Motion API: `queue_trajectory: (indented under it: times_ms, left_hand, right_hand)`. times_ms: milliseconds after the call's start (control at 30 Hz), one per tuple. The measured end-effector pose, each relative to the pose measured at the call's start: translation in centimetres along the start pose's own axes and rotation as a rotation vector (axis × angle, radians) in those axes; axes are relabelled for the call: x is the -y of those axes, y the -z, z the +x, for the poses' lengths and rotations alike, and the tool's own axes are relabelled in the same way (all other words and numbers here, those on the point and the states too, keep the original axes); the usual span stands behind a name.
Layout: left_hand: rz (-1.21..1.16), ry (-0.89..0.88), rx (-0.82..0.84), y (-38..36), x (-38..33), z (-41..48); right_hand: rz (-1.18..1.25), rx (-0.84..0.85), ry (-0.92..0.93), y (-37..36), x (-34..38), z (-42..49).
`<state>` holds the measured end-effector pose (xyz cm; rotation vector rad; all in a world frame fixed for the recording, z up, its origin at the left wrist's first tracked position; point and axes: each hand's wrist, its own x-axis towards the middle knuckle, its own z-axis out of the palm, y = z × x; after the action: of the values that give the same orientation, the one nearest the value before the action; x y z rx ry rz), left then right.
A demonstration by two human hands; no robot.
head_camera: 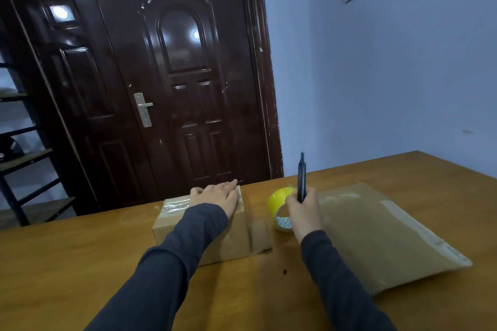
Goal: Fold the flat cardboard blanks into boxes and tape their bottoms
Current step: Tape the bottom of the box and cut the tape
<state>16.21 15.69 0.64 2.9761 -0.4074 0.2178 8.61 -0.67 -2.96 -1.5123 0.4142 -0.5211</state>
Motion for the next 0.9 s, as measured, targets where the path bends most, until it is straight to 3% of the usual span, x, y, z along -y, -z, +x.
queue_trajectory:
  times_ms: [133,267,333,400,467,533,600,700,767,833,900]
  left_hand:
    - [-0.002,-0.005,-0.004,0.1,0.0,0.1]
    - [-0.065,0.033,0.025,0.3,-0.2,0.4]
    - [-0.396,0.174,-0.003,0.9,0.1,1.3]
    - [-0.956,0.277,-0.149,1.8,1.0,1.7]
    - [-1.281,0.360,-0.480,3.2,2.5,0.7]
    - [-1.294,0.470,-0.812,4.1,4.5,-1.7]
    - [-1.221,0.520,-0.943,3.3,7.0,-4.1]
    - [-1.210,0.666,-0.863,0.3,10.8,-6.2]
    - [-1.235,0.747,-0.685,-1.9,11.8,-7.4]
    - [-1.218,0.720,-0.573,-3.4,11.0,-8.6]
    - [-1.234,0.662,-0.578,-4.4,10.4,-9.5]
  right_hand:
    - [0.009,-0.036,-0.039,-1.3,-2.2,-0.4]
    - [-0.022,0.041,0.052,-1.7,-2.4,-1.4]
    - [-0.057,0.102,0.040,-2.0,-2.6,-1.8]
    - [-0.037,0.185,-0.011,-2.5,-2.9,-1.9]
    - [0.011,0.249,-0.026,-3.0,-3.0,-1.8]
    - [0.020,0.312,0.012,-3.4,-2.9,-2.0]
    - [0.016,0.378,0.053,-3.7,-2.8,-2.5]
    - [-0.036,0.405,0.076,-3.9,-2.9,-3.0]
    - [-0.086,0.402,0.097,-4.0,-2.9,-3.0]
    - [-0.127,0.427,0.112,-4.2,-2.7,-3.1]
    - [-0.147,0.471,0.117,-4.5,-2.7,-3.5]
